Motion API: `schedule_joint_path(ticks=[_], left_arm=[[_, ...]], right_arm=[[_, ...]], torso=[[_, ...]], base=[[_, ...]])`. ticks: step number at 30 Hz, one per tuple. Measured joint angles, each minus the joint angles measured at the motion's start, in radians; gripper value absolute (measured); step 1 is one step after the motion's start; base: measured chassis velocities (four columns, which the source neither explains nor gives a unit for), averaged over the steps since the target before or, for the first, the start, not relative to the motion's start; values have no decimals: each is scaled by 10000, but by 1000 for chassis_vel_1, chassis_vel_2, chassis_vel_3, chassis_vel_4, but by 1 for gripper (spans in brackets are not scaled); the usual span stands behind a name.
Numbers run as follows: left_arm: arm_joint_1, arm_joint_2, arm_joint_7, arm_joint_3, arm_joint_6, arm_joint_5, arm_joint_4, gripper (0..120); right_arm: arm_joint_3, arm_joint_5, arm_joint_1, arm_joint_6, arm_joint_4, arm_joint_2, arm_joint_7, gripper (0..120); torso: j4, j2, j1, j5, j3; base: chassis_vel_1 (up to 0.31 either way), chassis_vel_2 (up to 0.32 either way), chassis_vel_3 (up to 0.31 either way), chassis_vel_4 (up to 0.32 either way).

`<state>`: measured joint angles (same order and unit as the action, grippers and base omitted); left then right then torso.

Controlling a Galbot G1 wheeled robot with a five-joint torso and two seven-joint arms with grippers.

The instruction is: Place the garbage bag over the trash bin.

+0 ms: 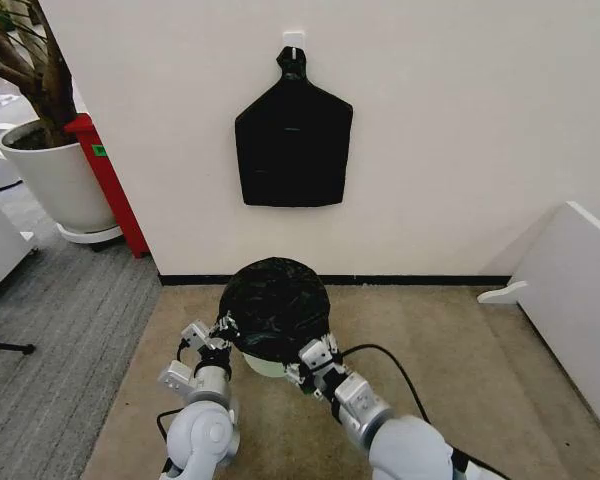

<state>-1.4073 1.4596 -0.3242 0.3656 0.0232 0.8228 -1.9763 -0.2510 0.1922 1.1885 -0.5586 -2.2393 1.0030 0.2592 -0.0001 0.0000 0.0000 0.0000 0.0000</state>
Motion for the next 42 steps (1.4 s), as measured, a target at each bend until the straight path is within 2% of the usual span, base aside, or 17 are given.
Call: schedule_joint_path(ticks=[5,7,8,12,22,29,42], left_arm=[[-33,-57,0,21,3,5,-67,5],[-36,-59,0,23,5,6,-68,5],[-48,-62,0,24,10,7,-74,5],[-52,-37,-5,12,11,8,-96,5],[-28,-65,-27,7,25,23,-77,5],[-19,-27,-53,-69,39,34,-79,5],[-16,31,-53,-95,57,46,-130,5]], right_arm=[[2,15,-89,35,-7,-22,-8,22],[2,25,-110,35,-10,-28,-7,22],[12,59,-164,32,-16,-46,-1,14],[20,114,-238,27,-86,-96,18,0],[1,152,-196,25,-196,-133,26,0],[-550,-37,9,113,-72,-319,-188,0],[-813,-346,327,241,215,-266,-323,0]], torso=[[1,0,0,0,0],[1,0,0,0,0],[1,0,0,0,0],[1,0,0,0,0],[1,0,0,0,0],[0,0,0,0,0],[1,0,0,0,0]], base=[[0,0,0,0],[0,0,0,0],[0,0,0,0],[0,0,0,0],[0,0,0,0],[0,0,0,0],[0,0,0,0]])
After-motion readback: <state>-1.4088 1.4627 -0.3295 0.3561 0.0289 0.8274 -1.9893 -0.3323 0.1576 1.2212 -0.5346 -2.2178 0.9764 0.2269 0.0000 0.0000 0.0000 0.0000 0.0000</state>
